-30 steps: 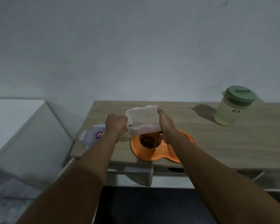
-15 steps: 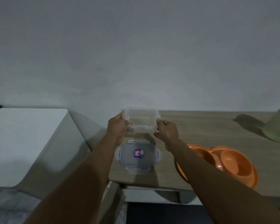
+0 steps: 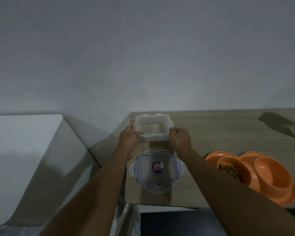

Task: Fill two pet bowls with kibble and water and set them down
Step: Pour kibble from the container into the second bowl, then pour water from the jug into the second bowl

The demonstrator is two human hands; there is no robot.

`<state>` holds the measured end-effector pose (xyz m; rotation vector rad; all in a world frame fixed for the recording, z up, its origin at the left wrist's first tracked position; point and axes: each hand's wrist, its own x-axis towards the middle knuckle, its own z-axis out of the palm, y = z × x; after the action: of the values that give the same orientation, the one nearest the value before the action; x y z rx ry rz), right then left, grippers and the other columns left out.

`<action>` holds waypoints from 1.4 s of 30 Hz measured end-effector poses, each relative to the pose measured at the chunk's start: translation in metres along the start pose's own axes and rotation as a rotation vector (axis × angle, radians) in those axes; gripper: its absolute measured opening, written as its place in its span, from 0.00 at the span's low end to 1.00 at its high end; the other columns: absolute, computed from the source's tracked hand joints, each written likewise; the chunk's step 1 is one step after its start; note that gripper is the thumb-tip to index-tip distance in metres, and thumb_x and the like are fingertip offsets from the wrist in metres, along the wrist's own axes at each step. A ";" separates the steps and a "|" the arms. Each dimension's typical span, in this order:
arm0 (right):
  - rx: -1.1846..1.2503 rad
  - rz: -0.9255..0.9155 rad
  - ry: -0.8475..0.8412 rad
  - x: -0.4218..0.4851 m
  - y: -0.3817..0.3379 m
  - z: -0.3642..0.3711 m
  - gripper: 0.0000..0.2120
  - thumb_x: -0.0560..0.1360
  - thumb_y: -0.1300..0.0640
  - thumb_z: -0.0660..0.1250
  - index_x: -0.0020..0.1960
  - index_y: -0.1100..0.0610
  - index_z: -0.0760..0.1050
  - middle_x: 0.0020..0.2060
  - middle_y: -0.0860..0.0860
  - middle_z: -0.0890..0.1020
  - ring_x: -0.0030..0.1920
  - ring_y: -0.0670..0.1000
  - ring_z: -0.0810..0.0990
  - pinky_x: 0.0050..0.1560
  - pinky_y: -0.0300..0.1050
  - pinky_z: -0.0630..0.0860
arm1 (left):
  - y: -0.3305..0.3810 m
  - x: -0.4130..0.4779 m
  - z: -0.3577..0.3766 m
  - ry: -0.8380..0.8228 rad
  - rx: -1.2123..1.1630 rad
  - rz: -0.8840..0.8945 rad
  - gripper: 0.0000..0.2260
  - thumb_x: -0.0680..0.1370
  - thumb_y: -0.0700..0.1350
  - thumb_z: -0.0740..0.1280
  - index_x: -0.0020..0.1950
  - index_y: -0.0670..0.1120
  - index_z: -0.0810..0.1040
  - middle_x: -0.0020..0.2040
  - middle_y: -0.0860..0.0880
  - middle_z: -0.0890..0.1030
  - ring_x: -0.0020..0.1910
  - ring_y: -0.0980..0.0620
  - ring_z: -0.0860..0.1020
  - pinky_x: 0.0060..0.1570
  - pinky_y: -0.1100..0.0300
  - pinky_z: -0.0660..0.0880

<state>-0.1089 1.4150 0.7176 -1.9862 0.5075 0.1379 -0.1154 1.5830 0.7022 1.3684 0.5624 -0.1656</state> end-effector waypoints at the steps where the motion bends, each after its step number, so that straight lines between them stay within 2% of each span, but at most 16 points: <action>1: 0.003 0.002 -0.003 0.001 0.000 0.001 0.17 0.80 0.51 0.60 0.56 0.59 0.83 0.49 0.62 0.85 0.51 0.63 0.83 0.56 0.61 0.80 | 0.001 0.002 0.000 0.002 0.017 0.005 0.22 0.80 0.33 0.60 0.73 0.46 0.68 0.63 0.42 0.78 0.59 0.45 0.78 0.60 0.52 0.77; 4: 0.012 -0.014 -0.019 0.003 -0.001 0.002 0.17 0.81 0.51 0.59 0.59 0.59 0.82 0.50 0.62 0.84 0.52 0.63 0.82 0.56 0.59 0.80 | 0.002 0.008 0.000 0.033 0.056 -0.001 0.20 0.80 0.33 0.60 0.71 0.44 0.71 0.60 0.43 0.79 0.58 0.45 0.78 0.61 0.52 0.76; 7: 0.002 -0.027 -0.025 0.005 -0.002 0.005 0.18 0.82 0.51 0.58 0.60 0.60 0.81 0.52 0.63 0.83 0.53 0.63 0.81 0.57 0.59 0.79 | 0.003 0.012 -0.002 0.055 0.115 -0.007 0.17 0.79 0.35 0.61 0.67 0.41 0.74 0.57 0.43 0.81 0.57 0.44 0.79 0.64 0.48 0.74; 12: -0.007 -0.038 -0.034 0.005 0.000 0.005 0.18 0.83 0.51 0.57 0.61 0.59 0.81 0.56 0.62 0.82 0.57 0.63 0.79 0.61 0.59 0.76 | -0.001 0.022 -0.003 0.054 0.173 -0.022 0.14 0.78 0.37 0.62 0.61 0.46 0.77 0.56 0.43 0.82 0.56 0.44 0.80 0.62 0.45 0.75; 14: -0.007 -0.032 -0.048 0.006 0.000 0.002 0.19 0.83 0.50 0.57 0.62 0.60 0.80 0.57 0.62 0.82 0.58 0.63 0.78 0.62 0.58 0.75 | 0.002 0.020 -0.001 0.053 0.206 -0.019 0.11 0.78 0.38 0.61 0.59 0.45 0.78 0.57 0.42 0.81 0.56 0.44 0.79 0.62 0.46 0.75; 17: -0.022 0.000 -0.070 0.005 -0.002 -0.001 0.23 0.83 0.47 0.56 0.62 0.64 0.79 0.57 0.62 0.81 0.58 0.62 0.79 0.62 0.58 0.76 | 0.015 0.003 0.004 0.102 0.333 0.027 0.14 0.81 0.41 0.58 0.64 0.39 0.75 0.58 0.42 0.78 0.54 0.45 0.76 0.57 0.54 0.73; 18: -0.032 0.002 -0.078 0.005 -0.002 -0.003 0.23 0.83 0.46 0.56 0.62 0.64 0.78 0.58 0.62 0.81 0.58 0.62 0.78 0.62 0.58 0.76 | 0.019 -0.003 0.006 0.141 0.409 0.057 0.16 0.82 0.42 0.57 0.67 0.38 0.72 0.61 0.41 0.76 0.57 0.43 0.75 0.56 0.54 0.71; 20: -0.048 0.009 -0.082 0.000 -0.002 -0.011 0.24 0.83 0.46 0.56 0.62 0.65 0.77 0.58 0.62 0.80 0.60 0.63 0.78 0.62 0.57 0.75 | 0.027 -0.019 0.007 0.247 0.534 0.144 0.21 0.83 0.47 0.58 0.74 0.39 0.66 0.70 0.41 0.71 0.67 0.41 0.71 0.64 0.52 0.68; 22: -0.061 0.005 -0.048 -0.004 -0.002 -0.024 0.24 0.83 0.46 0.57 0.59 0.65 0.78 0.56 0.63 0.81 0.60 0.64 0.78 0.61 0.58 0.75 | 0.035 -0.036 0.010 0.337 0.601 0.236 0.22 0.82 0.48 0.59 0.74 0.39 0.67 0.71 0.40 0.71 0.69 0.41 0.70 0.67 0.52 0.67; 25: -0.100 -0.019 0.014 -0.014 -0.006 -0.049 0.22 0.82 0.45 0.58 0.46 0.63 0.78 0.50 0.64 0.82 0.58 0.65 0.79 0.59 0.55 0.74 | 0.046 -0.055 0.018 0.378 0.623 0.343 0.20 0.82 0.48 0.60 0.71 0.39 0.71 0.68 0.40 0.75 0.67 0.41 0.73 0.65 0.52 0.69; 29: -0.143 -0.072 0.131 -0.029 -0.010 -0.093 0.22 0.83 0.46 0.57 0.42 0.62 0.76 0.50 0.67 0.81 0.58 0.65 0.79 0.56 0.50 0.73 | 0.057 -0.067 0.043 0.323 0.642 0.409 0.21 0.79 0.50 0.61 0.60 0.34 0.78 0.57 0.35 0.80 0.57 0.37 0.78 0.56 0.48 0.74; 31: -0.128 -0.080 0.185 -0.037 -0.008 -0.116 0.23 0.83 0.45 0.57 0.38 0.61 0.73 0.47 0.66 0.80 0.58 0.65 0.79 0.56 0.51 0.73 | 0.060 -0.075 0.064 0.261 0.654 0.432 0.22 0.79 0.51 0.61 0.57 0.33 0.78 0.55 0.34 0.81 0.55 0.36 0.78 0.54 0.47 0.74; 33: -0.115 -0.072 0.224 -0.042 -0.005 -0.136 0.24 0.83 0.45 0.57 0.35 0.60 0.71 0.49 0.66 0.81 0.58 0.65 0.79 0.56 0.51 0.73 | 0.061 -0.084 0.086 0.203 0.664 0.456 0.22 0.78 0.53 0.61 0.56 0.35 0.79 0.55 0.36 0.81 0.55 0.36 0.78 0.55 0.48 0.74; 36: -0.073 -0.054 0.306 -0.046 0.008 -0.183 0.24 0.83 0.44 0.56 0.43 0.62 0.76 0.53 0.66 0.82 0.59 0.65 0.79 0.57 0.52 0.73 | 0.059 -0.108 0.134 0.100 0.657 0.501 0.21 0.78 0.53 0.61 0.57 0.37 0.80 0.56 0.39 0.82 0.57 0.38 0.78 0.55 0.49 0.74; 39: -0.042 -0.035 0.374 -0.045 0.026 -0.229 0.25 0.82 0.44 0.56 0.48 0.64 0.79 0.55 0.66 0.81 0.60 0.65 0.78 0.59 0.52 0.73 | 0.055 -0.126 0.179 0.016 0.632 0.525 0.22 0.78 0.53 0.61 0.57 0.35 0.79 0.56 0.37 0.81 0.56 0.37 0.78 0.55 0.48 0.75; 42: -0.008 -0.001 0.444 -0.037 0.048 -0.276 0.26 0.82 0.44 0.57 0.55 0.67 0.79 0.58 0.66 0.80 0.61 0.66 0.77 0.60 0.53 0.73 | 0.047 -0.142 0.229 -0.040 0.621 0.524 0.20 0.79 0.53 0.61 0.51 0.36 0.80 0.49 0.38 0.82 0.54 0.37 0.78 0.52 0.50 0.75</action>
<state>-0.1956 1.1652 0.8159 -2.0281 0.7880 -0.3092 -0.1519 1.3455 0.8317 2.0644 0.0944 0.0694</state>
